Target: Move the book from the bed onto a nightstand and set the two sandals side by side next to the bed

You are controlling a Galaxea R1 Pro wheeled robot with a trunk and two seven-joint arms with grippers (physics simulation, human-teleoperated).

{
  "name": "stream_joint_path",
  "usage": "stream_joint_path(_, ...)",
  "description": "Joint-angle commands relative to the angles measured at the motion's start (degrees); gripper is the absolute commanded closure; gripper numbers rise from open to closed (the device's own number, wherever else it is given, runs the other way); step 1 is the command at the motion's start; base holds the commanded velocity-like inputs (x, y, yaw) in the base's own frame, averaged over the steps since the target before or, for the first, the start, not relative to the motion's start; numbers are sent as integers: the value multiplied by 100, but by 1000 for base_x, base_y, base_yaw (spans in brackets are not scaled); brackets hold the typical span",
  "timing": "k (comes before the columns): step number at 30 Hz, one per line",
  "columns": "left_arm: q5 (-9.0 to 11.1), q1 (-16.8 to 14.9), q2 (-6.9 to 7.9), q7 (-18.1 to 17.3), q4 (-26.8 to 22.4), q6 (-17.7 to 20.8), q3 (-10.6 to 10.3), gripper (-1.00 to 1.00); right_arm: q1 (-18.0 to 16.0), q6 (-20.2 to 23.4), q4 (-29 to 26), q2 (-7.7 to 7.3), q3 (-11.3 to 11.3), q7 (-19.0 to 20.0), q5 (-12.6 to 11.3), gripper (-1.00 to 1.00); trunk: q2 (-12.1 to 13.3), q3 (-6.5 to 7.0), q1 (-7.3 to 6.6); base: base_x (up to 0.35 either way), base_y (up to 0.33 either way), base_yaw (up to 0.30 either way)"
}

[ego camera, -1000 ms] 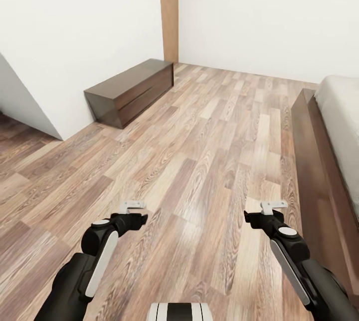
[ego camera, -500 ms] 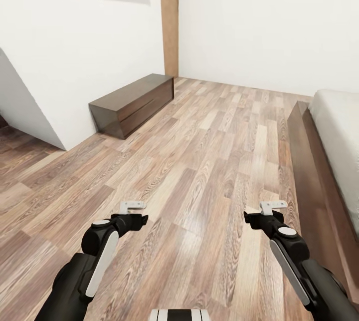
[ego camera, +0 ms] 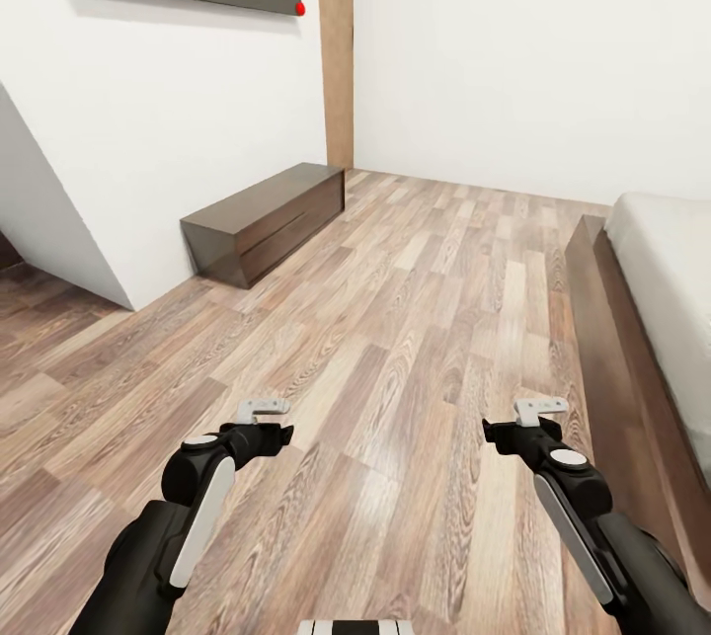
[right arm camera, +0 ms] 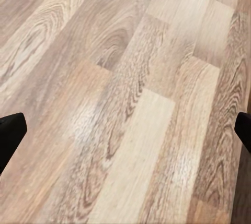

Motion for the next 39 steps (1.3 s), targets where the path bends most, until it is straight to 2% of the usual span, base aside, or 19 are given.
stream_joint_path(1,60,-3,-1,57,-5,21,-6,-100,-4,16,-7,-8,16,-58,-62,-100,0,15,-3,0,0,0)
stream_joint_path(9,60,-3,-3,57,-5,23,-9,-100,-4,16,-13,-13,20,-58,-65,-100,10,186,-24,0,0,-3)
stream_joint_path(14,64,-2,-5,57,-13,20,-14,-100,-4,16,-14,-10,22,-58,-67,-100,20,296,-39,0,0,-160)
stream_joint_path(19,62,0,-11,57,-14,21,-18,-100,-4,16,-15,-14,22,-58,-64,-100,221,386,-148,0,0,-203)
stream_joint_path(26,60,0,-10,57,-14,22,-16,-100,-4,16,-14,-13,22,-58,-60,-100,501,507,-302,0,0,-31)
stream_joint_path(39,60,-2,-12,58,-14,19,-19,-100,-4,16,-15,-12,22,-58,-59,-100,1023,639,-588,0,0,-2)
